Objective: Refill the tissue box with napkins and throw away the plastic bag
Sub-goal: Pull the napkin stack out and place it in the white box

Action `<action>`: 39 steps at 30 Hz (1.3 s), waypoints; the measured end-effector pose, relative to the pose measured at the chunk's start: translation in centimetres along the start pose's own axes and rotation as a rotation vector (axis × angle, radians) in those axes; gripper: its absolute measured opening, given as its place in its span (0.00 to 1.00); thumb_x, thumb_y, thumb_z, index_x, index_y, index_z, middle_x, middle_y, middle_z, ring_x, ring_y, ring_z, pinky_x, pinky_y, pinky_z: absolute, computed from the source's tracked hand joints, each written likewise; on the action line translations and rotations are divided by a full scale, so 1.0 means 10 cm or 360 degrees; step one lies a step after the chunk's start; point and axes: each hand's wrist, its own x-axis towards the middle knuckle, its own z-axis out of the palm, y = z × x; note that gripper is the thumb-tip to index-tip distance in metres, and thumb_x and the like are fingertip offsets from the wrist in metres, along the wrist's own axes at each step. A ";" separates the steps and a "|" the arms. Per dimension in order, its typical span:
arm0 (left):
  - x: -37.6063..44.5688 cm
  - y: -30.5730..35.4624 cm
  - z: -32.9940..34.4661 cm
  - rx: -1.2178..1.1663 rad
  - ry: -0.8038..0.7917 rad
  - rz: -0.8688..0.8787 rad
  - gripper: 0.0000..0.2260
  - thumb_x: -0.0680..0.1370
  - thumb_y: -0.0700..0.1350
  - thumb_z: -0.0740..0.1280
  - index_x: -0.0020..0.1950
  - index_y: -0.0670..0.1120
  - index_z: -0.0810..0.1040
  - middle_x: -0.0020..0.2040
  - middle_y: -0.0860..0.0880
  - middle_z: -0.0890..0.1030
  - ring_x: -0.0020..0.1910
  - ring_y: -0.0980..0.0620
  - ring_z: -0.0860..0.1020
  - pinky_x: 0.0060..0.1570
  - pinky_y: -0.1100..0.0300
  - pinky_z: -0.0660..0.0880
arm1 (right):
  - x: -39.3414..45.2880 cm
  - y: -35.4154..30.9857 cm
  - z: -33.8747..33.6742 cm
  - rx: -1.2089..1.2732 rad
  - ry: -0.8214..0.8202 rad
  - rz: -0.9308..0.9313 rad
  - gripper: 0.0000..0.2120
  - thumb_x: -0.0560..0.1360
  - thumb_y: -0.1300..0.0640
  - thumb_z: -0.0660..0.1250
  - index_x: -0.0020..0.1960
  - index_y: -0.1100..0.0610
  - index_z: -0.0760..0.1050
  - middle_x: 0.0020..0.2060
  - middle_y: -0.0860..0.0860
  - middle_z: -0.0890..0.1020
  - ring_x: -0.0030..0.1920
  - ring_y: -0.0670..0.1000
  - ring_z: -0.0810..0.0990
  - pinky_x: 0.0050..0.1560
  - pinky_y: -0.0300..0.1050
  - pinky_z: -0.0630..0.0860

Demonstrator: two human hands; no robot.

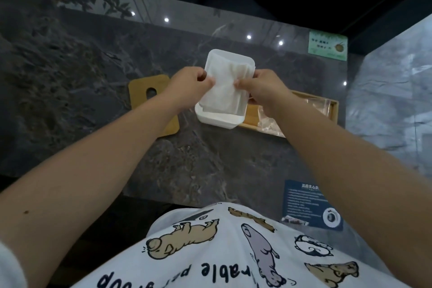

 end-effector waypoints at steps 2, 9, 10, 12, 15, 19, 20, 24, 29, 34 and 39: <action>0.08 0.02 0.02 0.0210 -0.0007 0.0048 0.17 0.79 0.50 0.62 0.48 0.35 0.78 0.43 0.36 0.80 0.37 0.44 0.76 0.38 0.48 0.74 | 0.07 0.00 0.03 -0.0186 0.0085 -0.0039 0.09 0.73 0.60 0.72 0.53 0.59 0.80 0.48 0.54 0.83 0.49 0.53 0.82 0.48 0.48 0.78; 0.21 -0.06 0.14 0.0924 0.0019 0.0213 0.16 0.80 0.51 0.58 0.33 0.48 0.68 0.33 0.48 0.74 0.33 0.46 0.72 0.43 0.51 0.66 | 0.29 0.08 0.11 -0.1099 0.0148 -0.0233 0.12 0.71 0.53 0.73 0.48 0.59 0.77 0.42 0.53 0.80 0.42 0.53 0.80 0.37 0.46 0.74; 0.22 -0.07 0.16 0.1027 0.0037 0.0247 0.15 0.80 0.51 0.57 0.34 0.48 0.70 0.35 0.48 0.75 0.34 0.46 0.72 0.46 0.50 0.65 | 0.32 0.09 0.13 -0.1206 0.0137 -0.0262 0.11 0.70 0.53 0.73 0.47 0.58 0.76 0.40 0.52 0.79 0.40 0.53 0.79 0.34 0.45 0.72; 0.22 -0.09 0.20 0.1235 0.0105 0.0313 0.15 0.80 0.52 0.56 0.40 0.46 0.76 0.40 0.47 0.75 0.37 0.46 0.72 0.48 0.49 0.65 | 0.37 0.11 0.16 -0.1389 0.0111 -0.0303 0.10 0.69 0.52 0.72 0.43 0.57 0.73 0.34 0.51 0.76 0.39 0.54 0.78 0.33 0.45 0.71; 0.23 -0.16 0.27 0.1377 0.0236 0.0341 0.15 0.79 0.55 0.59 0.51 0.47 0.82 0.52 0.43 0.72 0.49 0.41 0.72 0.51 0.47 0.67 | 0.44 0.13 0.20 -0.1591 0.0110 -0.0324 0.10 0.70 0.51 0.70 0.40 0.54 0.70 0.33 0.49 0.74 0.39 0.55 0.78 0.36 0.48 0.75; 0.24 -0.23 0.32 0.1382 0.0204 0.0245 0.15 0.78 0.57 0.61 0.53 0.50 0.83 0.64 0.44 0.68 0.59 0.40 0.68 0.58 0.45 0.66 | 0.49 0.14 0.22 -0.1752 0.0135 -0.0350 0.10 0.71 0.50 0.70 0.44 0.53 0.72 0.36 0.50 0.78 0.39 0.54 0.79 0.36 0.48 0.76; 0.25 -0.24 0.33 0.1371 0.0180 0.0228 0.15 0.78 0.57 0.61 0.53 0.50 0.82 0.67 0.44 0.67 0.61 0.39 0.68 0.59 0.44 0.65 | 0.50 0.14 0.22 -0.1791 0.0134 -0.0355 0.10 0.71 0.49 0.71 0.45 0.53 0.73 0.37 0.50 0.77 0.39 0.54 0.79 0.36 0.48 0.76; 0.29 -0.28 0.37 0.1411 0.0083 0.0160 0.16 0.79 0.55 0.60 0.56 0.48 0.81 0.71 0.44 0.66 0.61 0.39 0.69 0.59 0.44 0.67 | 0.50 0.14 0.25 -0.1948 0.0150 -0.0391 0.15 0.72 0.45 0.72 0.51 0.54 0.76 0.38 0.51 0.78 0.38 0.54 0.79 0.34 0.47 0.75; 0.30 -0.31 0.42 0.1406 0.0126 0.0172 0.16 0.79 0.55 0.62 0.59 0.45 0.78 0.64 0.42 0.71 0.58 0.39 0.72 0.56 0.45 0.70 | 0.40 0.36 0.22 -0.2012 0.0256 -0.0634 0.28 0.74 0.47 0.69 0.68 0.58 0.65 0.50 0.57 0.82 0.42 0.60 0.82 0.35 0.52 0.79; 0.26 -0.34 0.44 0.1282 0.0139 0.0256 0.20 0.79 0.55 0.63 0.65 0.45 0.70 0.62 0.40 0.72 0.52 0.39 0.76 0.45 0.49 0.74 | 0.29 0.52 0.17 -0.2130 0.0110 -0.0748 0.25 0.75 0.47 0.67 0.68 0.56 0.68 0.64 0.57 0.75 0.48 0.64 0.81 0.41 0.56 0.81; 0.20 -0.38 0.40 0.1367 -0.0106 0.0164 0.21 0.80 0.58 0.56 0.71 0.53 0.66 0.62 0.41 0.71 0.48 0.39 0.77 0.36 0.54 0.71 | 0.27 0.42 0.18 -0.2209 -0.0051 -0.0621 0.17 0.76 0.46 0.65 0.61 0.54 0.77 0.57 0.53 0.77 0.45 0.59 0.81 0.42 0.54 0.81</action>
